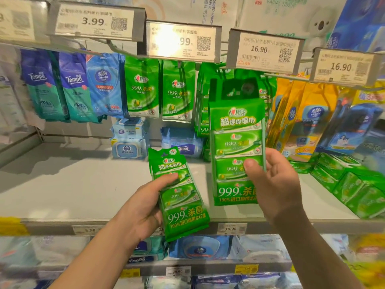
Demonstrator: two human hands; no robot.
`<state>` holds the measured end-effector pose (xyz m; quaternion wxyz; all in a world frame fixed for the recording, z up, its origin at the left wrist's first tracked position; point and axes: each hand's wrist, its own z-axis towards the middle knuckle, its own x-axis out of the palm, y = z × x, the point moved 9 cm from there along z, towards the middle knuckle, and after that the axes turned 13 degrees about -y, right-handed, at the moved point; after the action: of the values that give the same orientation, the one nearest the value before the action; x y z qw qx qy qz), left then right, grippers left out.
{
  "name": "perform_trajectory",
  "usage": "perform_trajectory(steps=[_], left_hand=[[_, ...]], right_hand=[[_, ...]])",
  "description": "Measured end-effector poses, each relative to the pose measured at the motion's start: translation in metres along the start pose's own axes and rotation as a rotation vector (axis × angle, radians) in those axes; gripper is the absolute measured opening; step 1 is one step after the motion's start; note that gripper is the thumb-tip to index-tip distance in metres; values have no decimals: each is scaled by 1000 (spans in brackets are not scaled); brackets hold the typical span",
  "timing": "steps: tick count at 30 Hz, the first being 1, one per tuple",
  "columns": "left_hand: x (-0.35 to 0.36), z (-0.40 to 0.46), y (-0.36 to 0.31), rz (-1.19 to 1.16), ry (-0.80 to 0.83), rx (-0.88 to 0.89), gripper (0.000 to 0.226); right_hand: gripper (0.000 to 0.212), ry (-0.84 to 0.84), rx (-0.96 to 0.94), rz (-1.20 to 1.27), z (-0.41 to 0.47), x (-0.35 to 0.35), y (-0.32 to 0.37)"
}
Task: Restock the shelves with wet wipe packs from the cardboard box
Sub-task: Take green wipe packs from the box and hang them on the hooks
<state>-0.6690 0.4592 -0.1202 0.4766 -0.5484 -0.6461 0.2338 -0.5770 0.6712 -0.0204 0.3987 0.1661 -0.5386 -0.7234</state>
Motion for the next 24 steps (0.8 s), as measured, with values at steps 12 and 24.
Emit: perform_trajectory(steps=[12,24], left_hand=[[-6,1,1,-4,-39,-55,26],[-15,6,1,-53,-41,-63,32]], right_hand=[[28,-54,-208,139,5,7,45],[13,-111,-72,112,24,16,17]])
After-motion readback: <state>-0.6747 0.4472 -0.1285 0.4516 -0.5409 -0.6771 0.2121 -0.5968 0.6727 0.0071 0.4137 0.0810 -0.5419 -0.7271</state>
